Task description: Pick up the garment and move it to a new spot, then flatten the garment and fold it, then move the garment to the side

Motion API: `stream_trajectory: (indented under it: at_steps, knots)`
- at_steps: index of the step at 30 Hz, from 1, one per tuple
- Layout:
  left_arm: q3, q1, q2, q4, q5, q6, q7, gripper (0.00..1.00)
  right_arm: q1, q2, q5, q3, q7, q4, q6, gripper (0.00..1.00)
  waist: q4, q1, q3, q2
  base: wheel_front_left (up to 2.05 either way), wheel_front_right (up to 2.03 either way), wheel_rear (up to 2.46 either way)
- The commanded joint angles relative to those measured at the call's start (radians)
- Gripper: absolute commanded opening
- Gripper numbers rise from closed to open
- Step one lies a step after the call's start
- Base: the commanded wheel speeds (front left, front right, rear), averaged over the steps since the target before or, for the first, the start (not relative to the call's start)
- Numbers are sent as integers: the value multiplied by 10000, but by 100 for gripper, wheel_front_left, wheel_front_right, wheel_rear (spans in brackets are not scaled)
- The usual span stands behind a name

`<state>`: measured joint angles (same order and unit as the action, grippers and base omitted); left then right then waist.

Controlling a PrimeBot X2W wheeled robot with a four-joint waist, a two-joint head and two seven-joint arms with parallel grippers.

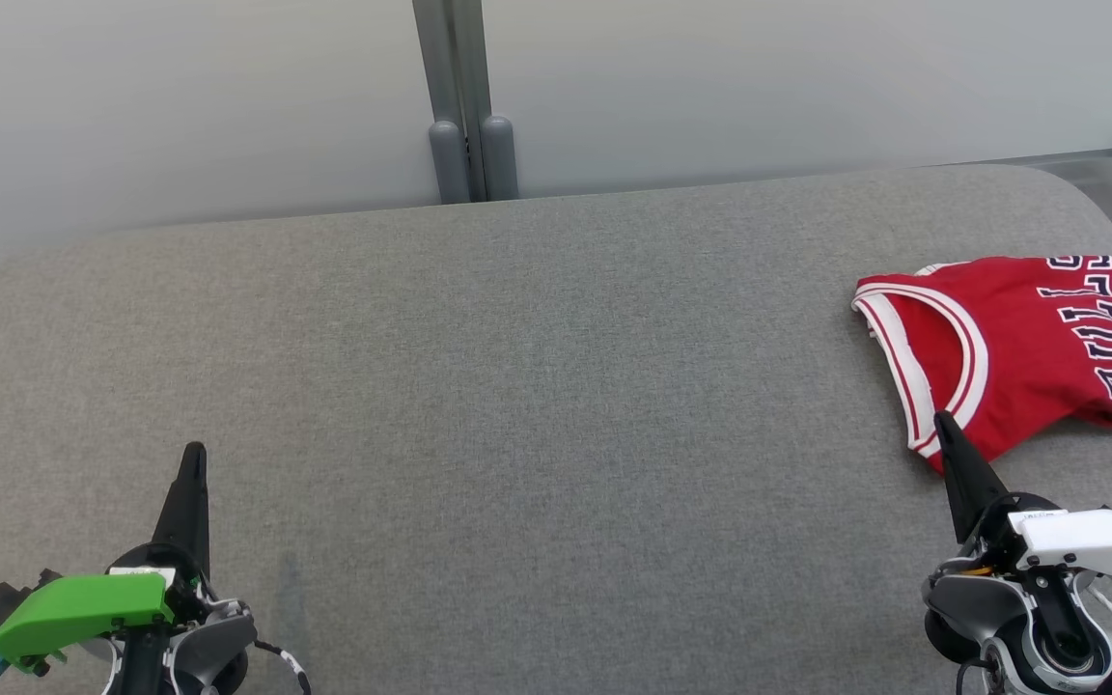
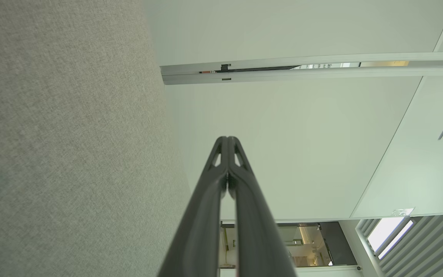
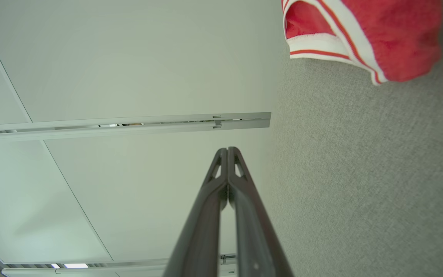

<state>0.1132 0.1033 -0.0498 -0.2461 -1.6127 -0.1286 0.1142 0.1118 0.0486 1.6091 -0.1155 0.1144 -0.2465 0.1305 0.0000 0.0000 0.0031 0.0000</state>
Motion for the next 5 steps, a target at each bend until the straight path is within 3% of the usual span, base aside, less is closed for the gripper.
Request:
stream_trajectory:
  at_steps: [1, 5]
  knots:
    - [26, 108, -6, 20, -7, -45, 33, 0, -81, 7, 72, -9, 28, 50, 4, 0, 0, 0, 0, 0, 0, 0, 0]
    - [26, 108, -6, 20, -7, -45, 33, 0, -81, 7, 72, -8, 28, 50, 4, 0, 0, 0, 0, 0, 0, 0, 0]
